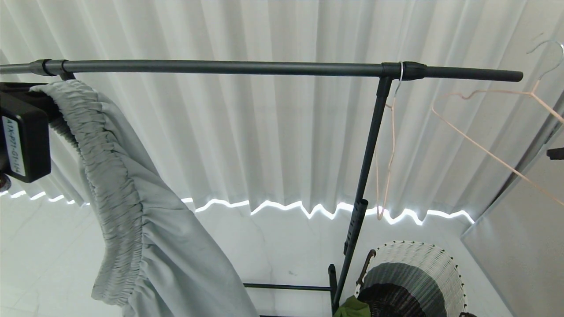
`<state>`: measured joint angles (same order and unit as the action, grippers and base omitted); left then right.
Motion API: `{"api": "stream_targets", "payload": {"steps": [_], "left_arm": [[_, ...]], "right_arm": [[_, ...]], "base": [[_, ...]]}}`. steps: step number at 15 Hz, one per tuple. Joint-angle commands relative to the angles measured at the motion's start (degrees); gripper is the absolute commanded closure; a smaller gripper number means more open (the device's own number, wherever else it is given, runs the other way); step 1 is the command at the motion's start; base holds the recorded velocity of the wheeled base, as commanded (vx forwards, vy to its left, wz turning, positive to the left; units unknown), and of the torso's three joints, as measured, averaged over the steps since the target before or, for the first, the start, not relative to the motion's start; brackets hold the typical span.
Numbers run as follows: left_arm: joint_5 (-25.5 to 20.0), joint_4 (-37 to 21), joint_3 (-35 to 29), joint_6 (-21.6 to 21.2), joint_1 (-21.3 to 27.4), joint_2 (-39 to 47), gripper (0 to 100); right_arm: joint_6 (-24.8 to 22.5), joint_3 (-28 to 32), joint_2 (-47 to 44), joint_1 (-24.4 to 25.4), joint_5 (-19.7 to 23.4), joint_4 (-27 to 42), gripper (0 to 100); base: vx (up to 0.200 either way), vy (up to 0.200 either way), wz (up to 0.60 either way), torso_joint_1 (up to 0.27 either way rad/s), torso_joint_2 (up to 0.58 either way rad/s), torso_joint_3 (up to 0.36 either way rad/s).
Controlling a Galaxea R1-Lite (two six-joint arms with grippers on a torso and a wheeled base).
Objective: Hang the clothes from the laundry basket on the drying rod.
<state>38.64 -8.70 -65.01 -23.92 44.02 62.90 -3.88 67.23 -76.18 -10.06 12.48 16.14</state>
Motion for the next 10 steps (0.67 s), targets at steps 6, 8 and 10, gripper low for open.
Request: {"api": "stream_targets", "payload": {"steps": [6, 8, 10], "left_arm": [[0.03, 0.0, 0.06, -0.08, -0.07, -0.15, 100], [0.03, 0.0, 0.06, -0.08, -0.07, -0.15, 100], [0.03, 0.0, 0.15, -0.08, -0.07, -0.06, 100]], "right_arm": [[-0.43, -5.18, 10.88, 0.04, -2.46, 5.3, 100], [-0.61, -5.88, 11.49, 0.13, -2.55, 5.3, 100], [-0.61, -5.8, 11.49, 0.39, -2.55, 5.3, 100]], "base": [[-0.2, 0.0, 0.0, -0.002, 0.0, 0.008], [-0.2, 0.0, 0.0, -0.002, 0.0, 0.005], [-0.2, 0.0, 0.0, 0.002, 0.0, 0.007]]}}
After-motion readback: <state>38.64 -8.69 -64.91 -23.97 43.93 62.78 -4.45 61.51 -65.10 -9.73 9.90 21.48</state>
